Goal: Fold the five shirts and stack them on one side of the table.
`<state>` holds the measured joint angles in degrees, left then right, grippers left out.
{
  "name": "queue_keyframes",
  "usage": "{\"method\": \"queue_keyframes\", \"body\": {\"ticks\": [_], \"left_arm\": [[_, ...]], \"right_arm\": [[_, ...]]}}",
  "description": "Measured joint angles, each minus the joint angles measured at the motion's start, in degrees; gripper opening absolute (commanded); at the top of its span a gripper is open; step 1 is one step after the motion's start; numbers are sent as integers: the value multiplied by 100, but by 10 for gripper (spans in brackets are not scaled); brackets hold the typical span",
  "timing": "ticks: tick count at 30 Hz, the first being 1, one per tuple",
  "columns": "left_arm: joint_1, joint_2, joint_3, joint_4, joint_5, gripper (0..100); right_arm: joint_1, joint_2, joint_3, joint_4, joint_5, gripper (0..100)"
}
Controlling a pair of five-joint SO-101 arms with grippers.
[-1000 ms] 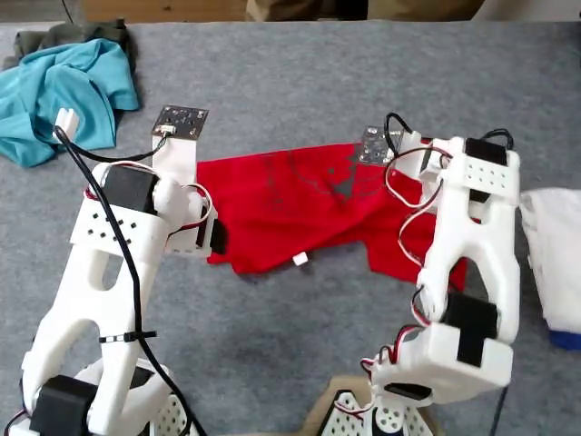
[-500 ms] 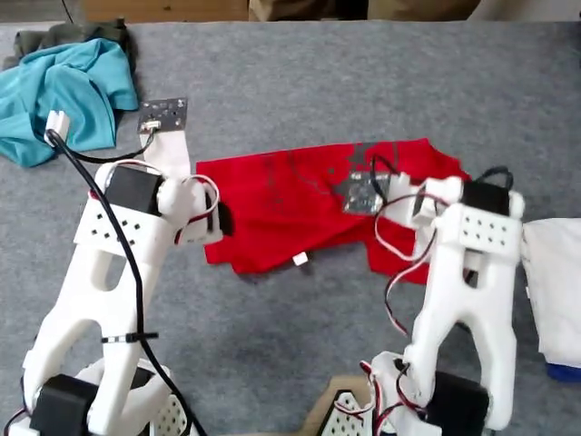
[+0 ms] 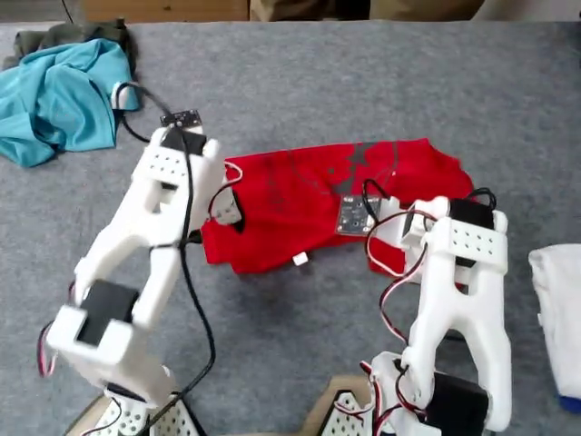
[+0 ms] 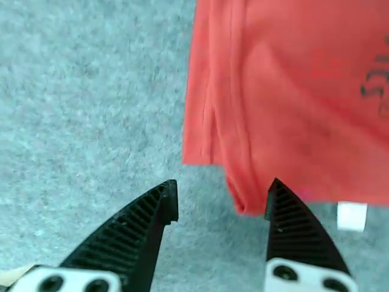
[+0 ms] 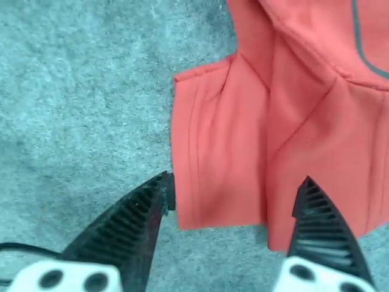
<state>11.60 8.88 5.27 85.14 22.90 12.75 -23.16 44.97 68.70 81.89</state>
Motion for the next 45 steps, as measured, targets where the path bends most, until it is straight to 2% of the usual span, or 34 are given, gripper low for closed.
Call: {"method": "queue_keyframes", "body": {"ticks": [4,12,18,22,34,45], "left_arm": [[0,668,-545,-9,132,243],[0,1275,-967,-18,149,243],[0,1345,-1011,-18,149,243],[0,1345,-1020,-18,149,243],[0,1345,-1020,-18,149,243],[0,1345,-1222,193,-9,243]], "right_arm": [[0,0,404,-360,0,323],[0,0,624,-396,26,324],[35,0,1037,-730,281,324],[167,0,1257,-1292,281,324],[220,378,1442,-2031,281,323],[237,1495,835,-1855,281,316]]}}
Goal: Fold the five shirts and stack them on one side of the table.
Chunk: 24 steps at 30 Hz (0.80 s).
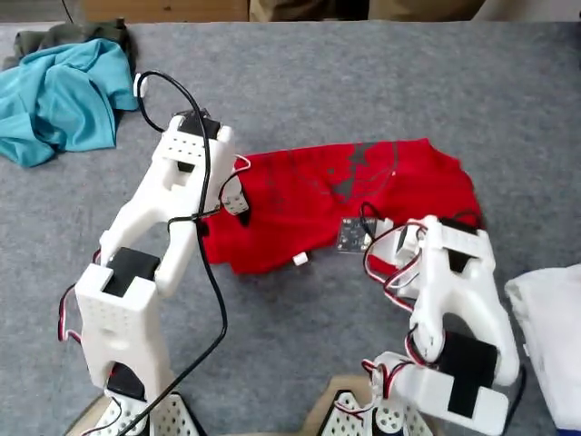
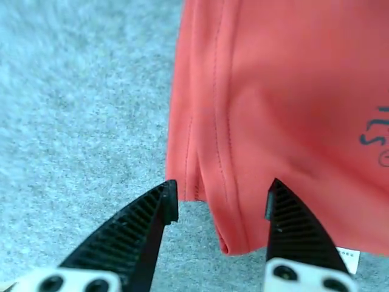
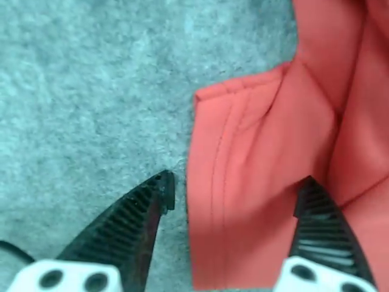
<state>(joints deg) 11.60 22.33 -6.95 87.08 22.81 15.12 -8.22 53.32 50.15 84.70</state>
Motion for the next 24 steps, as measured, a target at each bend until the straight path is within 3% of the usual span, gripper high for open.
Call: {"method": "queue_keyframes", "body": {"ticks": [10,18,24], "left_arm": [[0,0,-18,18,-26,243],[0,0,-18,18,-35,243],[0,0,-18,18,-35,243]], "right_arm": [[0,35,-229,-44,0,45],[53,79,-369,62,0,23],[88,105,-1187,1073,0,23]]}}
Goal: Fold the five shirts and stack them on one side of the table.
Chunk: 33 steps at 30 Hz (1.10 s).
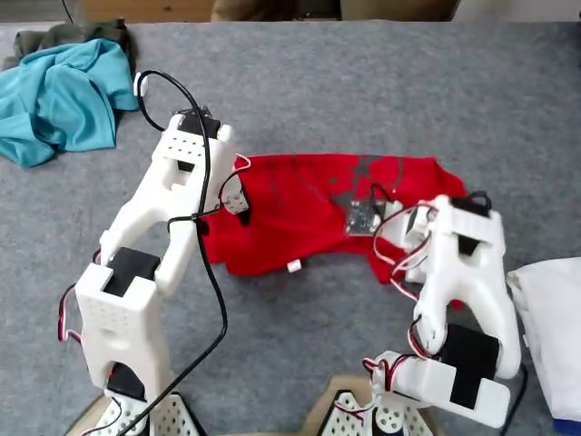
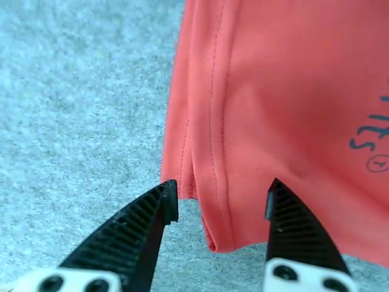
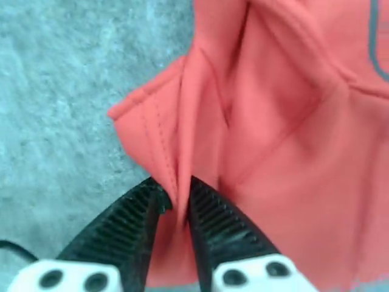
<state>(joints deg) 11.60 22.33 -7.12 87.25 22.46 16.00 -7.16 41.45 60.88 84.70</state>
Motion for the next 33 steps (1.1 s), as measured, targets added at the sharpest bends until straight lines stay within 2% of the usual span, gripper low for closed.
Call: {"method": "queue_keyframes", "body": {"ticks": [6,16,20,25,33], "left_arm": [[0,0,0,0,-158,243],[0,0,0,0,-185,243],[0,0,0,0,-185,243],[0,0,0,-44,-193,244],[0,264,-193,-492,-26,243]], "right_arm": [[0,44,-1134,738,0,23],[0,62,-1837,879,0,23],[0,62,-1855,1125,0,23],[-325,62,-1635,1732,0,23],[-431,62,-914,1398,-114,23]]}}
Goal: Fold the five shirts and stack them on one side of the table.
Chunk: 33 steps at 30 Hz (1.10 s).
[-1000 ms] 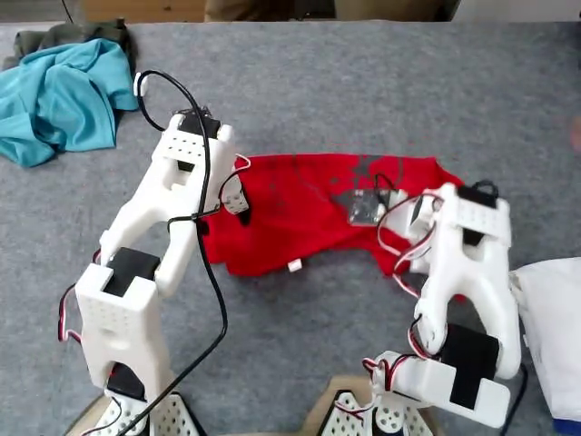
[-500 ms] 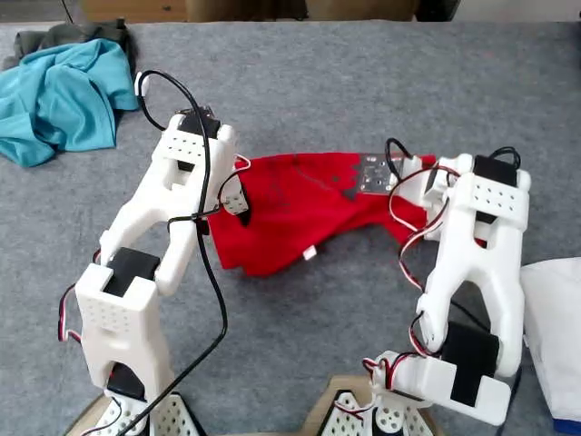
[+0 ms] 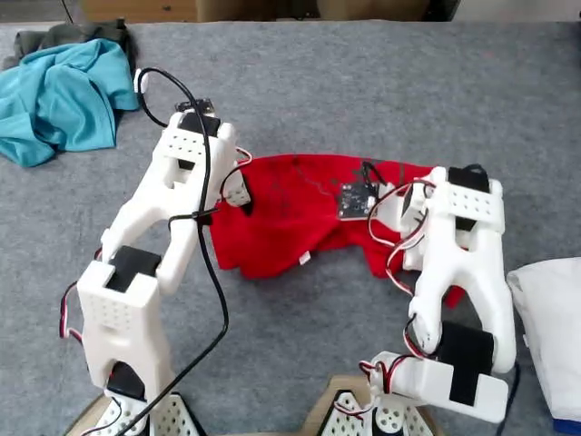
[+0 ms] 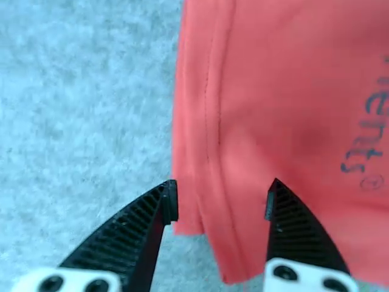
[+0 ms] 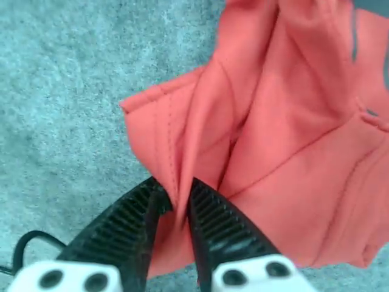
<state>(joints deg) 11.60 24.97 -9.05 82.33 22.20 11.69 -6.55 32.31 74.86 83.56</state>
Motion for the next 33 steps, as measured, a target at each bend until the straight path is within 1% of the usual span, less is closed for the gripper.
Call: {"method": "queue_keyframes", "body": {"ticks": [3,7,12,16,21,30,33], "left_arm": [[0,343,-176,-141,53,242],[-123,941,-791,-185,53,195],[-290,1591,-1793,97,53,167],[-299,2013,-2409,422,53,108],[-299,2330,-2884,571,62,19],[-299,2409,-3341,589,44,23],[-299,2409,-3499,598,-264,24]], "right_arm": [[0,0,26,-35,-9,23],[0,0,26,-35,-62,23],[0,0,26,-35,-167,23],[0,0,26,-35,-167,23],[0,0,26,-35,-167,23],[0,0,167,-35,-176,23],[-9,0,185,-35,-176,23]]}}
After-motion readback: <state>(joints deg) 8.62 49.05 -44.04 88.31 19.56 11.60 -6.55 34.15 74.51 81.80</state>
